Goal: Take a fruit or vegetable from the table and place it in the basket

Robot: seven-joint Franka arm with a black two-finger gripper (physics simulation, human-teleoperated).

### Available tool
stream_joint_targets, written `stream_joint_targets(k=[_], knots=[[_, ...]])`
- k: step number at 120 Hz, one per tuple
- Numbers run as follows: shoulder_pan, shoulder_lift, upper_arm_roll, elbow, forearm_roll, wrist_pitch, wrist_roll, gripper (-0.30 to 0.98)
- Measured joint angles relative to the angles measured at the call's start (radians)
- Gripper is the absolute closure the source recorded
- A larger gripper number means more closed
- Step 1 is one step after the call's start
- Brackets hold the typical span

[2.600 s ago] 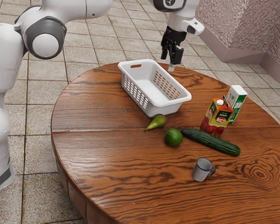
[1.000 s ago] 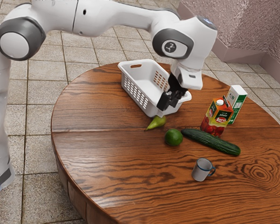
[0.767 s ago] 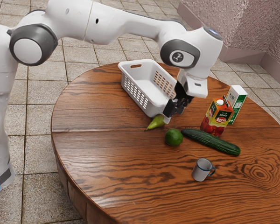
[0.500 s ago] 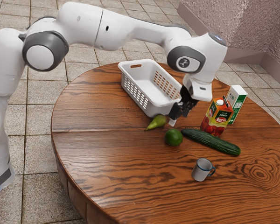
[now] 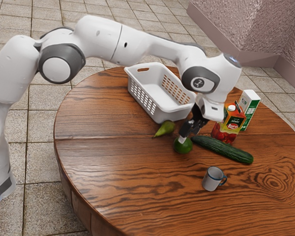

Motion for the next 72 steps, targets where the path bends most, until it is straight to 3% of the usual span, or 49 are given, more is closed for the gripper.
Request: stream_joint_targets(k=[72], knots=[[0.008,0.003,0.0,-0.045,0.008,0.03,0.03,0.0]])
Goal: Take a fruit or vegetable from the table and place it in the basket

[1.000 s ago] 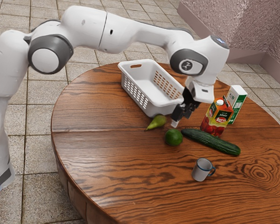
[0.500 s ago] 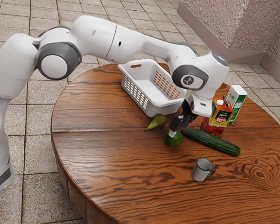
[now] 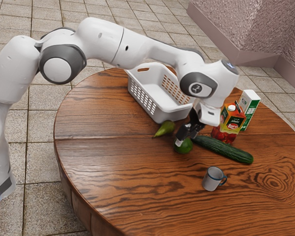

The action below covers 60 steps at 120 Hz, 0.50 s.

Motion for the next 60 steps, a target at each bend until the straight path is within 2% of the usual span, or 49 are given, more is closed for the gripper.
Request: stream_joint_targets(k=[60], knots=[[0.001,0.033,0.0,-0.021,-0.001,0.032,0.015,0.0]])
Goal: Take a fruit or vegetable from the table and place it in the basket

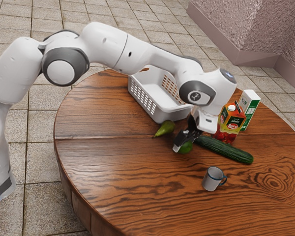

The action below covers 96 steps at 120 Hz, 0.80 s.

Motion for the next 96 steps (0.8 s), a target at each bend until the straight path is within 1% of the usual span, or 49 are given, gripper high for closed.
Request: stream_joint_targets(k=[6,19,27,54,63,80,92,96], knots=[[0.0,0.0,0.0,0.0,0.0,0.002,0.001,0.01],[-0.001,0.0,0.0,-0.004,0.009,0.004,-0.001,0.23],[0.0,0.0,0.0,-0.006,0.015,0.007,-0.002,0.29],[-0.001,-0.023,-0.003,0.001,0.024,0.009,-0.006,0.31],[-0.001,-0.074,-0.006,0.011,0.026,0.006,-0.007,0.33],[-0.001,-0.16,-0.023,0.1,0.031,-0.037,-0.011,0.31],[0.0,-0.214,-0.025,0.111,0.038,-0.074,-0.018,0.31],[0.015,-0.234,-0.024,0.109,0.041,-0.088,-0.021,0.32]])
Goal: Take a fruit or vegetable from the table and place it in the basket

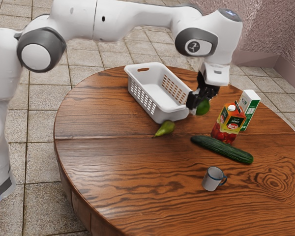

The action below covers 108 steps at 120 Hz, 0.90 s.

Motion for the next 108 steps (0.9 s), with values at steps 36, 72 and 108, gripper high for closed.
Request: stream_joint_targets(k=[36,72,108], knots=[[0.314,-0.073,0.003,-0.013,0.008,-0.097,-0.012,0.32],[0.448,0.059,0.089,0.077,0.005,-0.11,0.027,0.32],[0.428,0.209,0.084,0.198,0.002,-0.109,0.076,0.32]])
